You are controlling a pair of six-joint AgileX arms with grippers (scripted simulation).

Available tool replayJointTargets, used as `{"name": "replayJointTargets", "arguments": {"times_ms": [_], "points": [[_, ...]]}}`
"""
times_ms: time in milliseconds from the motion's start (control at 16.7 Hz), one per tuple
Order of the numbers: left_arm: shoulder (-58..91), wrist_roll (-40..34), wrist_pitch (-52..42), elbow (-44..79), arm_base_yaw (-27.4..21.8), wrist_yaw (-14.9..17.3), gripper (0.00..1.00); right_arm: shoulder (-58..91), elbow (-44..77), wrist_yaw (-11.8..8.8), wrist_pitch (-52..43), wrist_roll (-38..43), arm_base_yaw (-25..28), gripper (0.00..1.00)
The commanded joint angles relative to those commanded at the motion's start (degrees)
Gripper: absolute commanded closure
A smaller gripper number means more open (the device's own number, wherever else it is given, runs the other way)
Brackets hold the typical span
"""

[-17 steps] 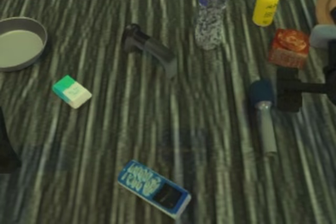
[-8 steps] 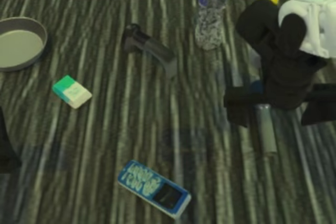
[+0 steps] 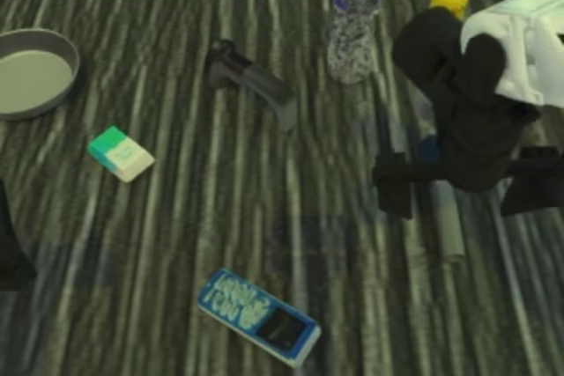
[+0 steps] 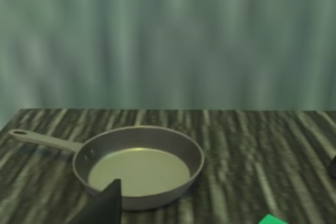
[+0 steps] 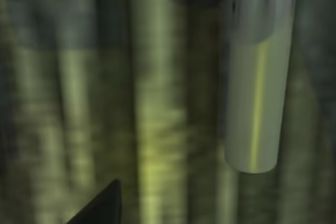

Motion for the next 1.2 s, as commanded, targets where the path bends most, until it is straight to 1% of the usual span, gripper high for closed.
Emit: {"name": "replayJointTargets", "arguments": {"times_ms": [300,420,720,1200], "points": [[0.00,0.00,0.00,0.00,0.00,0.00,0.00,6.12,-6.48,0.01,13.56,-1.03,-1.05,0.00],[0.00,0.00,0.00,0.00,0.00,0.00,0.00,8.15,-8.54,0.02,17.32,-1.34,-1.40,0.00],[0.00,0.00,0.00,0.00,0.00,0.00,0.00,9.00,-9.33,0.02,18.66,-1.46,-1.54,0.00],[0.00,0.00,0.00,0.00,0.00,0.00,0.00,9.00,-9.33,0.02,18.66,-1.46,-1.54,0.60]]}}
